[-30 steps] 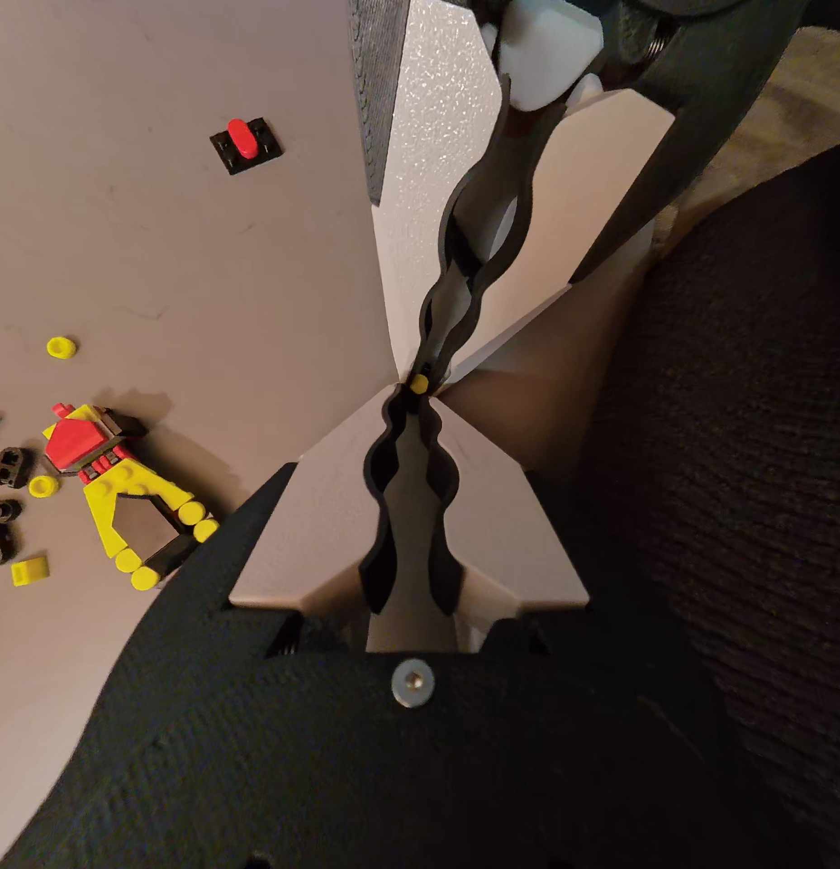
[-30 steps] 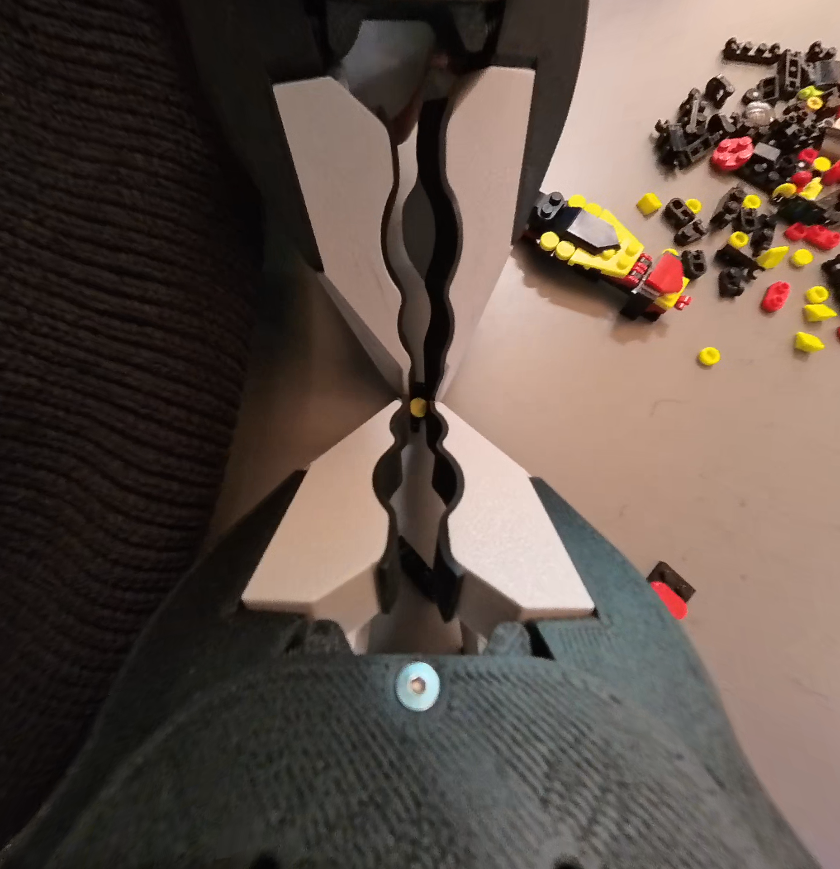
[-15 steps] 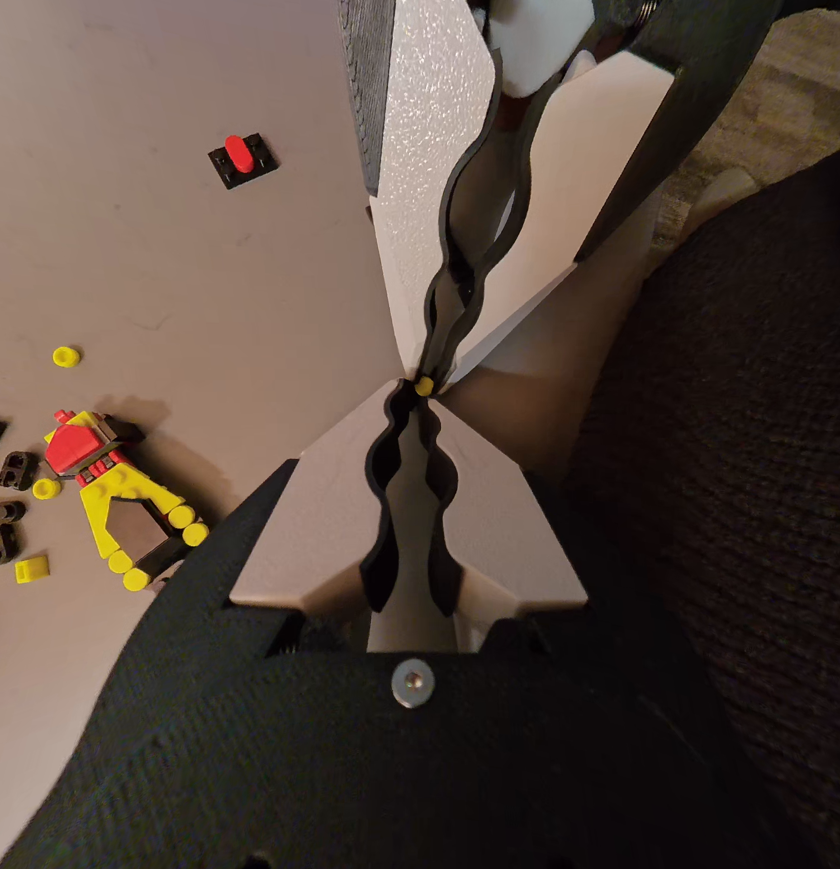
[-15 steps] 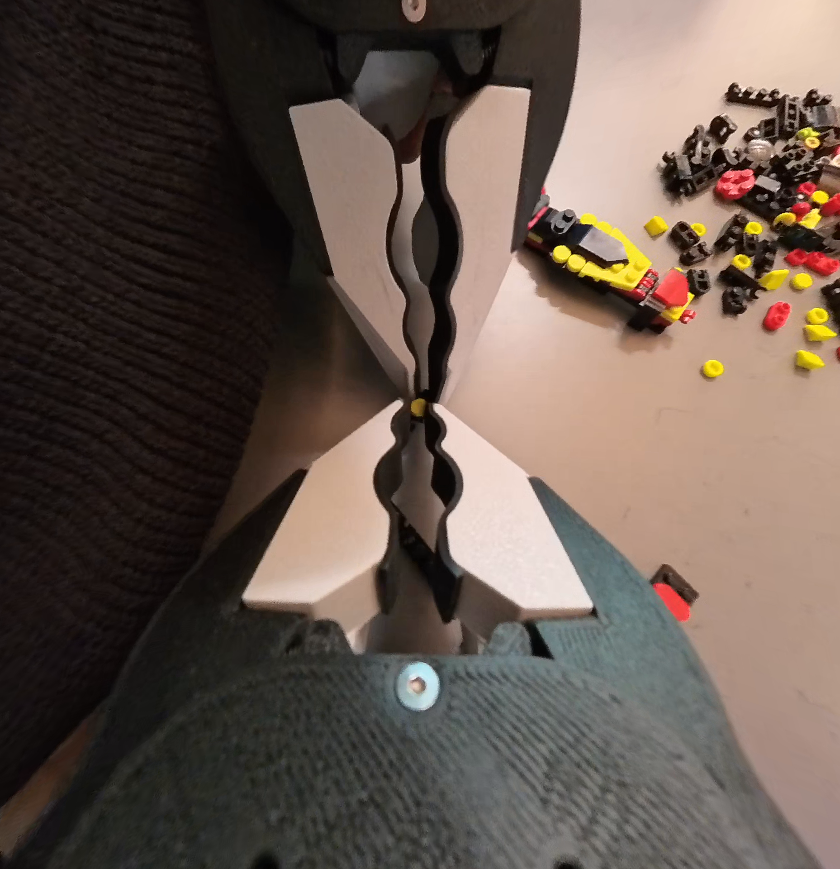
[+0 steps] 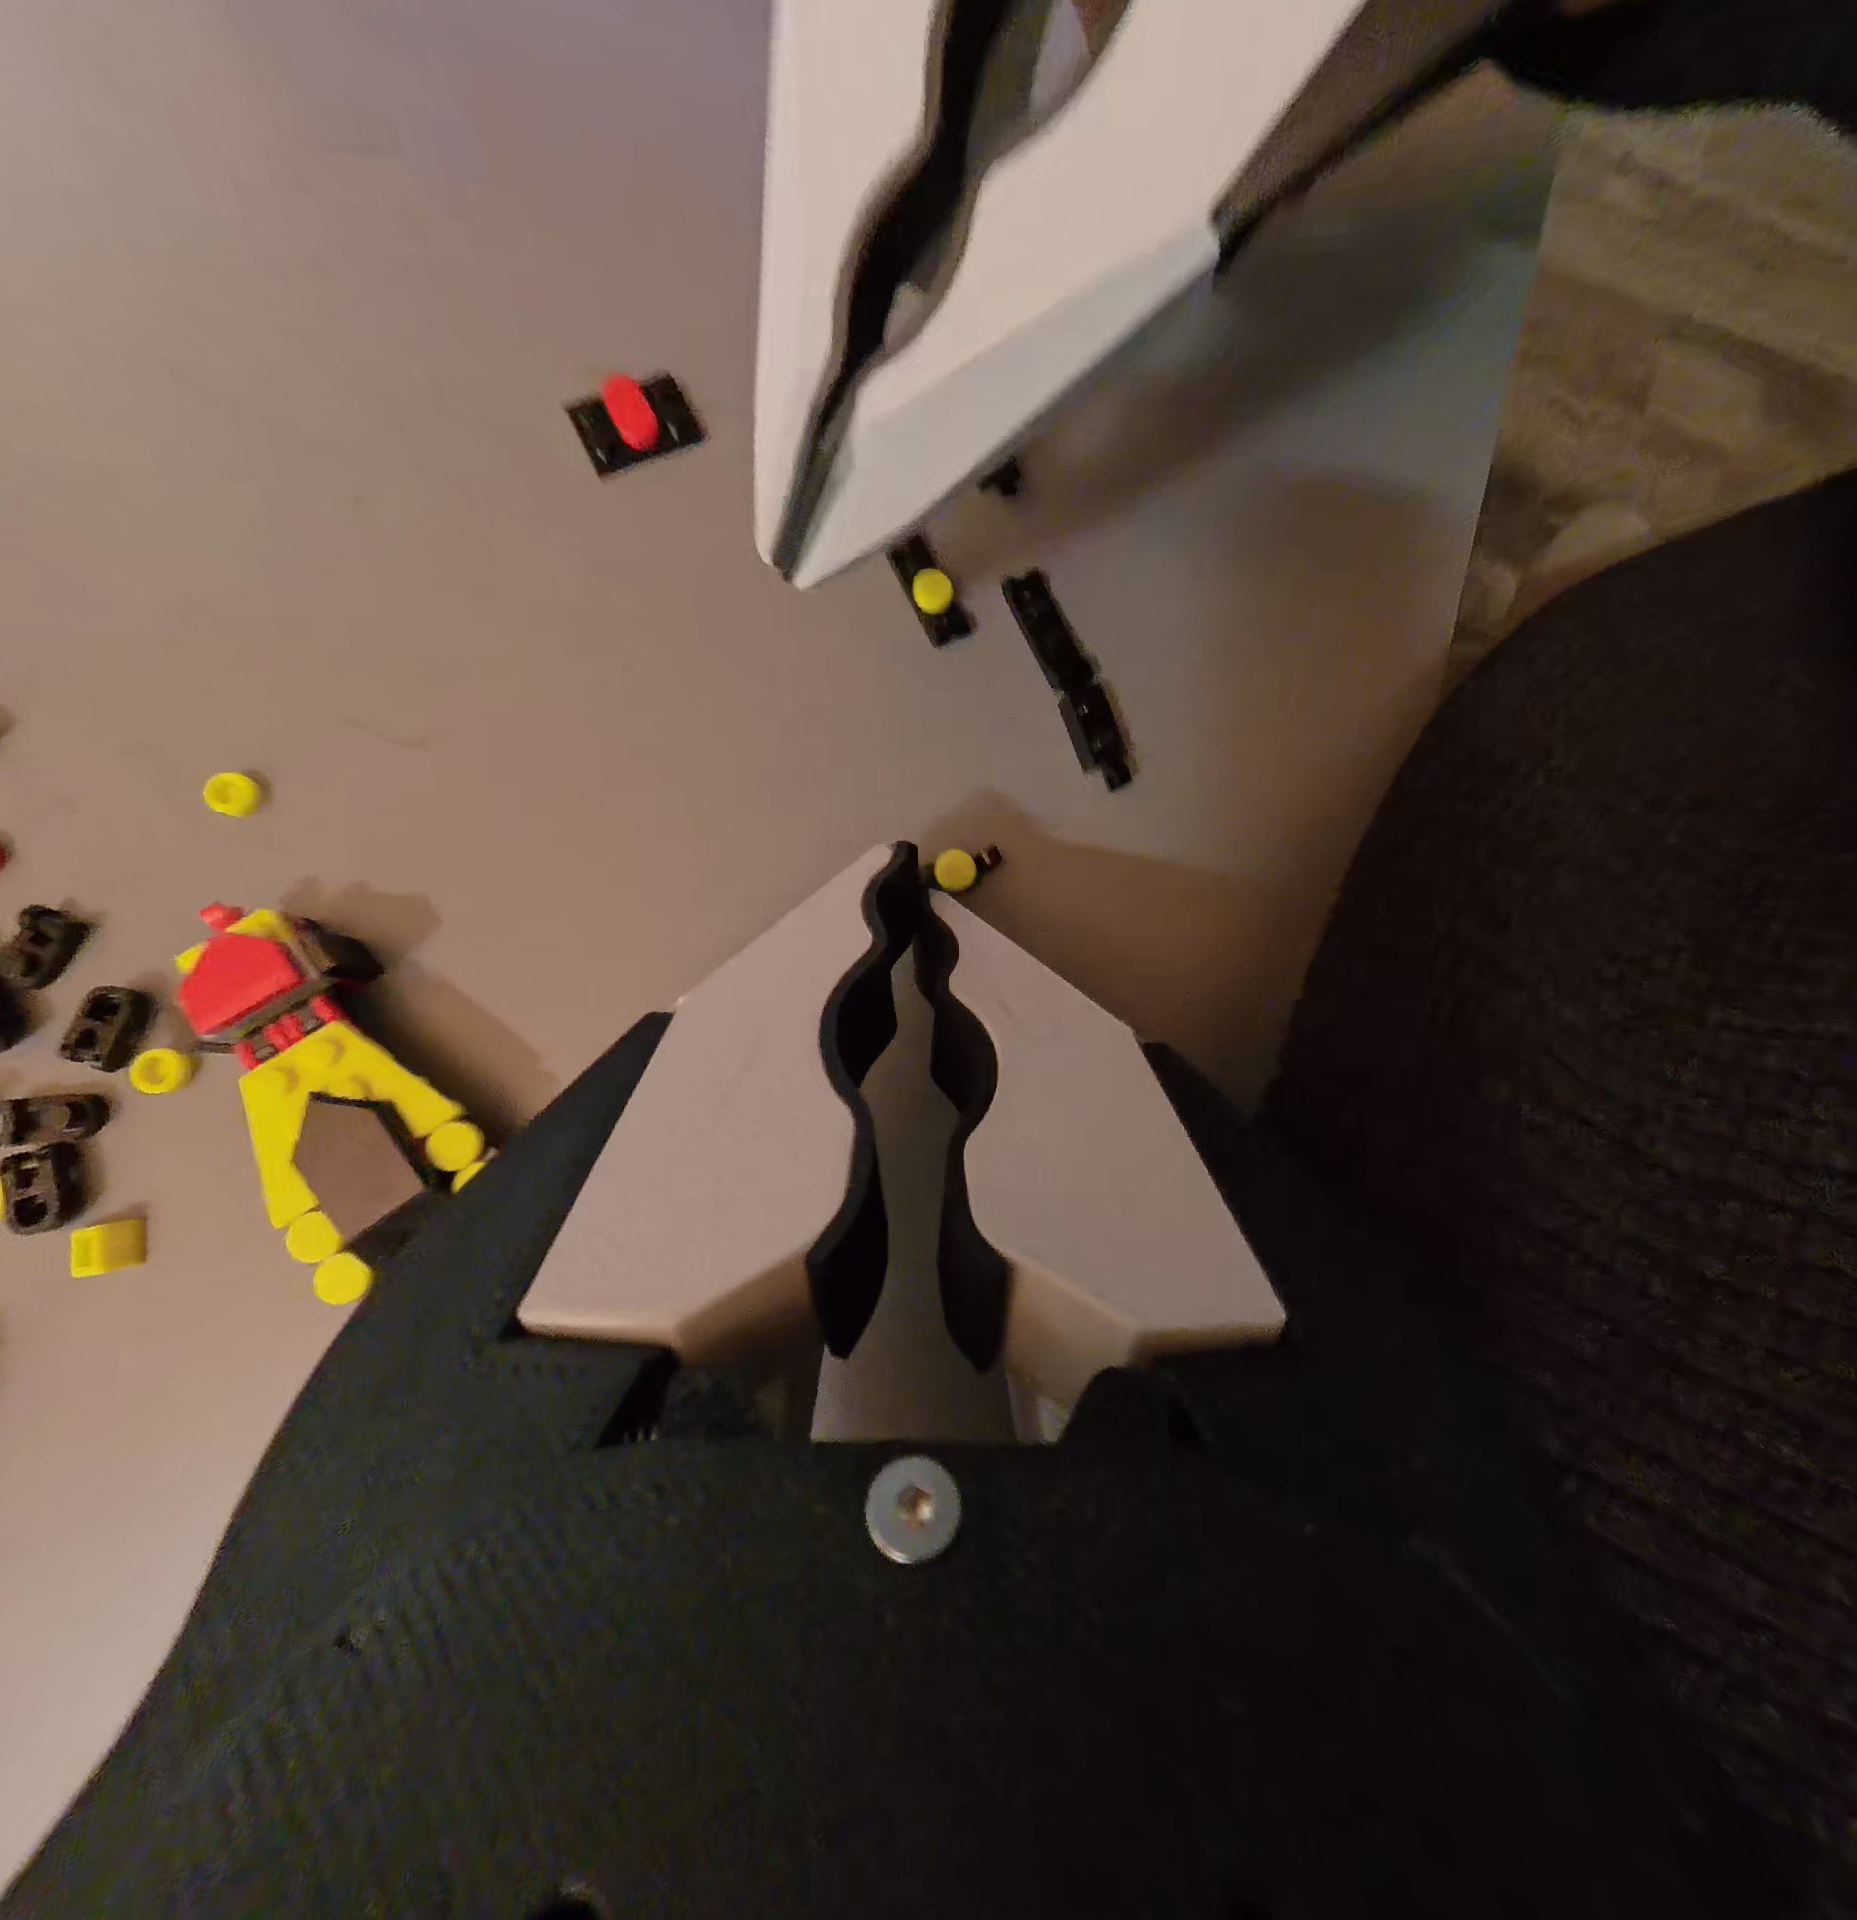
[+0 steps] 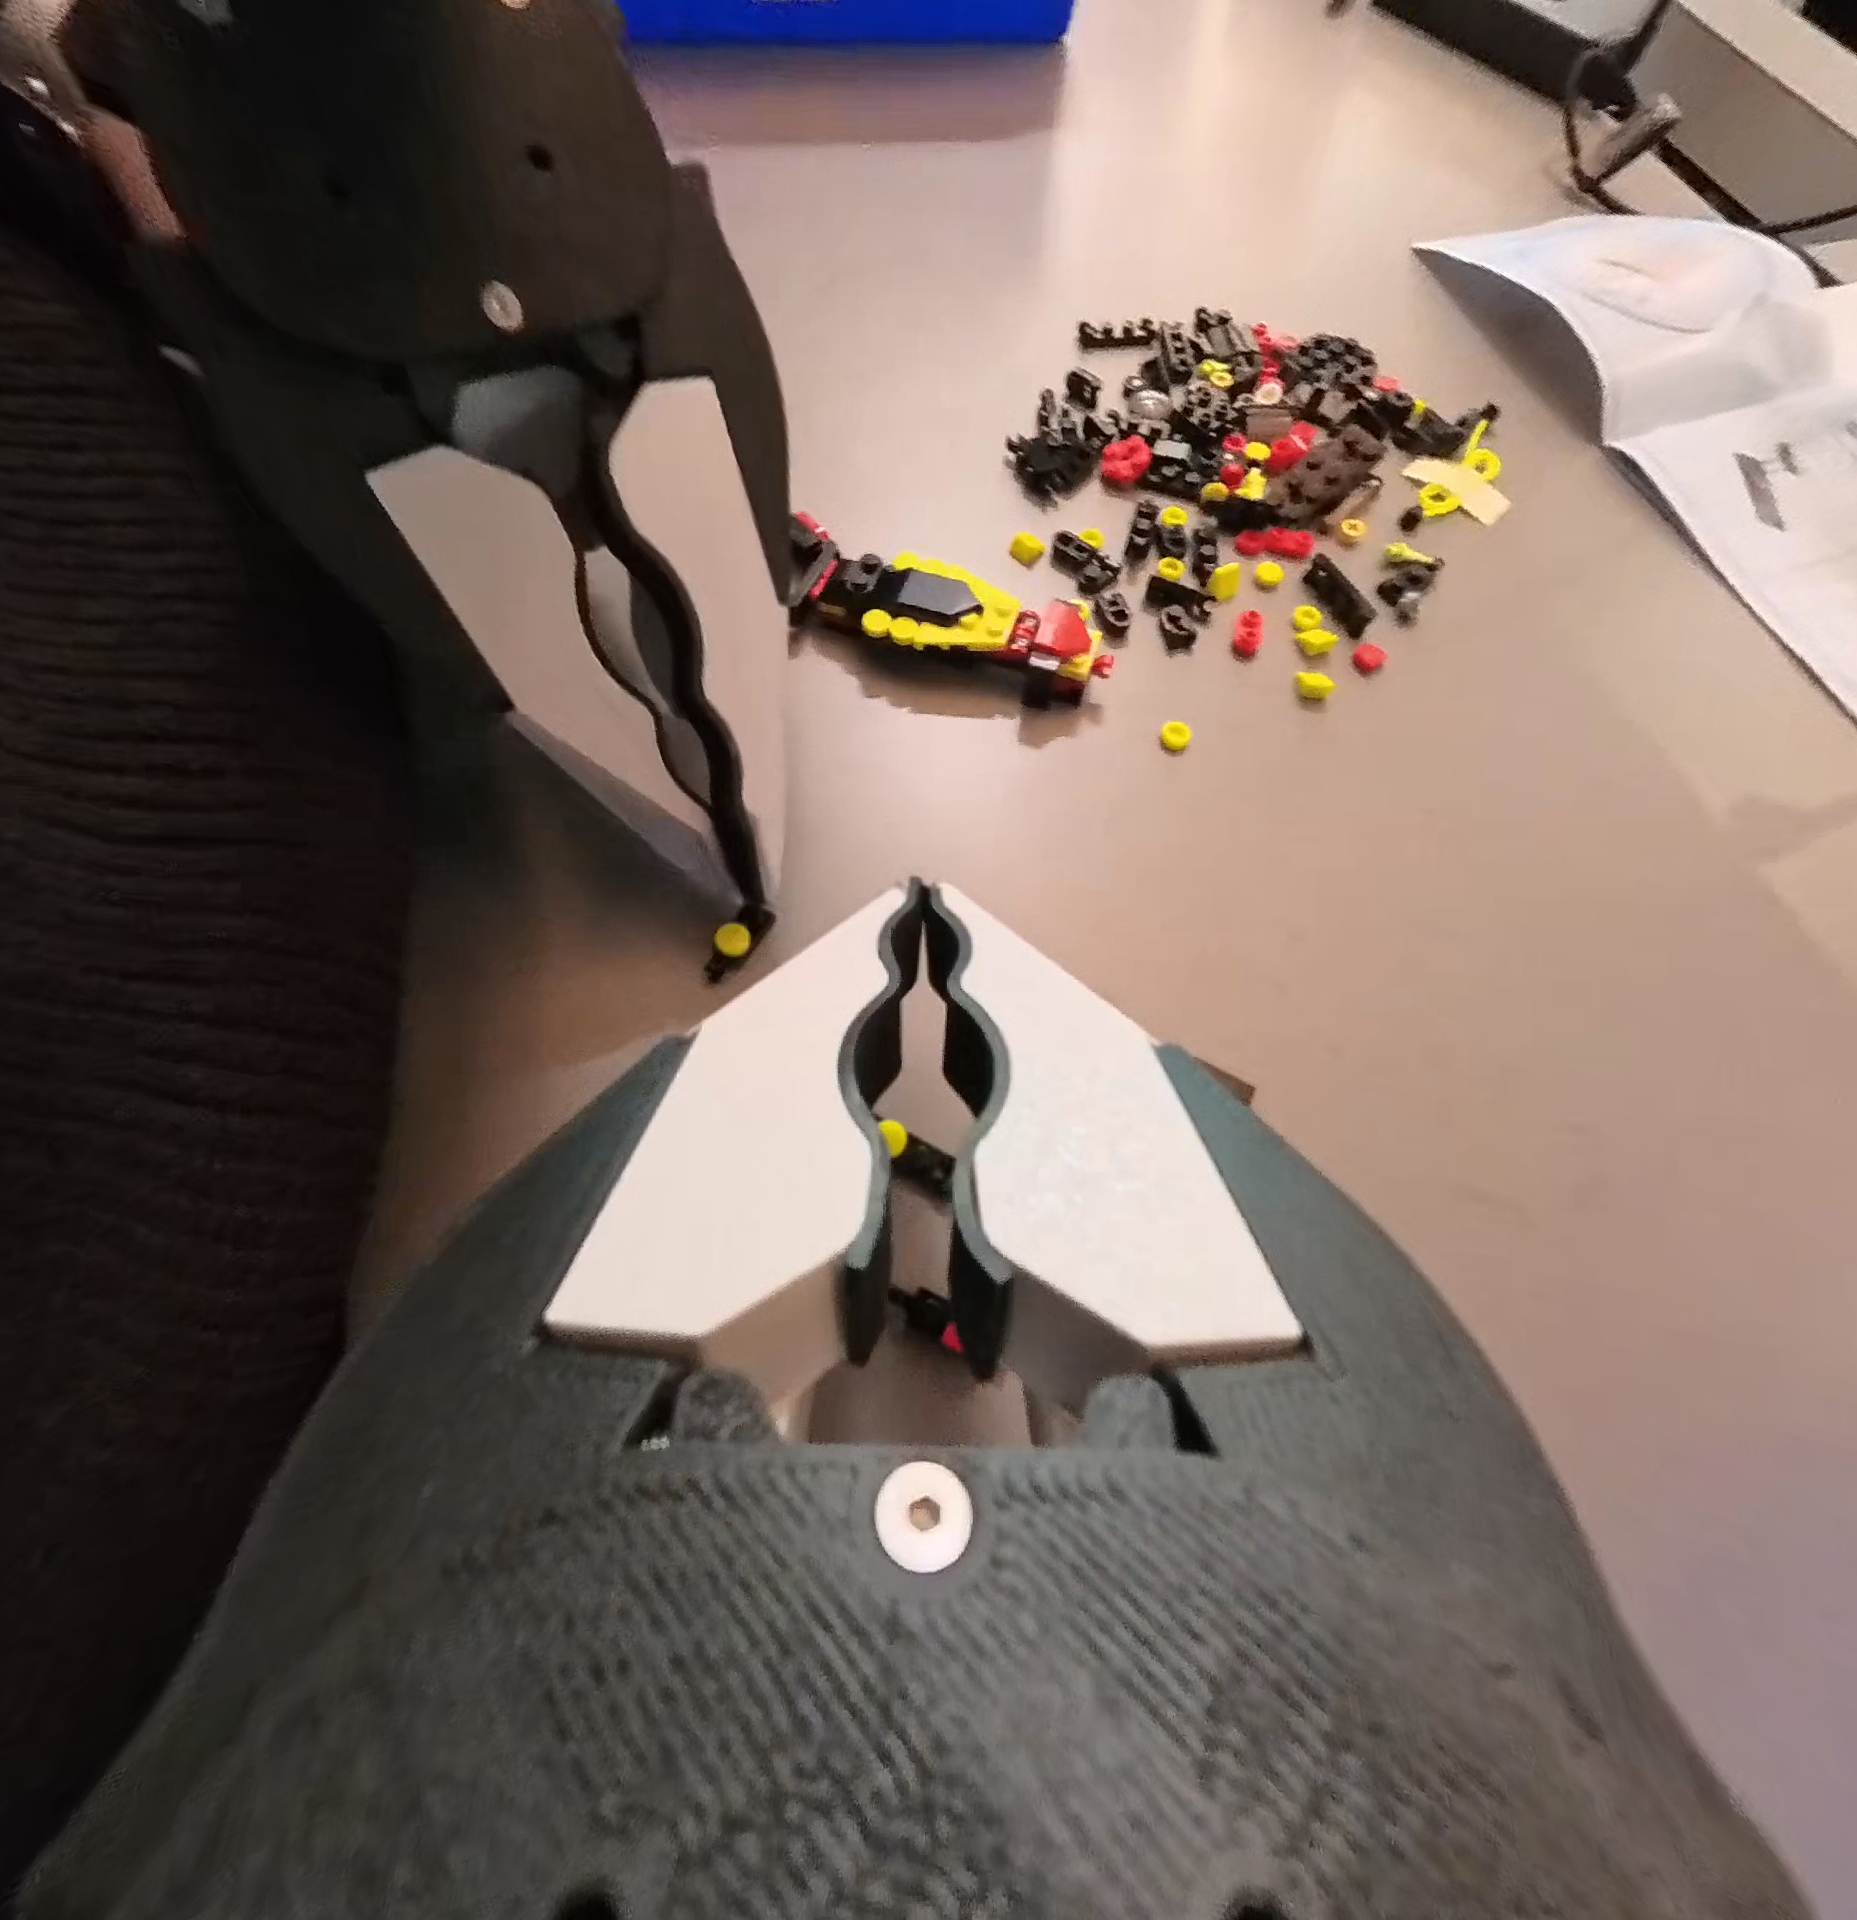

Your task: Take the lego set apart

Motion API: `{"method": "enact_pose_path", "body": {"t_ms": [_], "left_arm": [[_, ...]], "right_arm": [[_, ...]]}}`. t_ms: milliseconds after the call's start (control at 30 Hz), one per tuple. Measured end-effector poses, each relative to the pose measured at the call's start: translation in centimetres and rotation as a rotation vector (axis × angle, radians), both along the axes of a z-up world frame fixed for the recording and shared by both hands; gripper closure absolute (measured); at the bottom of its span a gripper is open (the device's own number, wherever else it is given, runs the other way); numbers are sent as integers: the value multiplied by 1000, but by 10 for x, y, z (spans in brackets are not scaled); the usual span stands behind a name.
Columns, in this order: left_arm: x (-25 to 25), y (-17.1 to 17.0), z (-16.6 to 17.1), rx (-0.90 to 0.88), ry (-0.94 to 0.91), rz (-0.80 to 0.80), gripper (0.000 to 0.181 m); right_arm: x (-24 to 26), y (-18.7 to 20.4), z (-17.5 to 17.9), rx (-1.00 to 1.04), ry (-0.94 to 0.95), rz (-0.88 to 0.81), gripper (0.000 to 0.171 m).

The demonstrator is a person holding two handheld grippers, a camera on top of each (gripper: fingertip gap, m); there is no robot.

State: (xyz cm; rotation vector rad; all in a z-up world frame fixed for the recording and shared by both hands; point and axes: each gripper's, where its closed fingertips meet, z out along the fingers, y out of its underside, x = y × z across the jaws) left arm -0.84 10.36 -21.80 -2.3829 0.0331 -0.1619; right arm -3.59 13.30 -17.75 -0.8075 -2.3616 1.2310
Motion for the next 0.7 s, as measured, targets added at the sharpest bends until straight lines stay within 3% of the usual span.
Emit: {"method": "enact_pose_path", "body": {"t_ms": [100,200,367,433,567,700], "left_arm": [[-11,4,17,89,-58,60,181],[-23,-1,14,76,-76,93,181],[-8,-1,4,59,-102,12,181],[-2,0,-1,42,-77,-24,174],[2,1,-8,16,10,-64,162],[9,2,-9,11,-13,-75,165]], "right_arm": [[-2,-1,-1,17,-1,-61,163],[0,4,-8,43,-30,-126,160],[15,-14,-13,-21,-104,-134,151],[19,-21,-16,-16,-109,-149,135],[16,-15,-7,113,109,-184,140],[1,13,25,177,430,-346,155]]}}
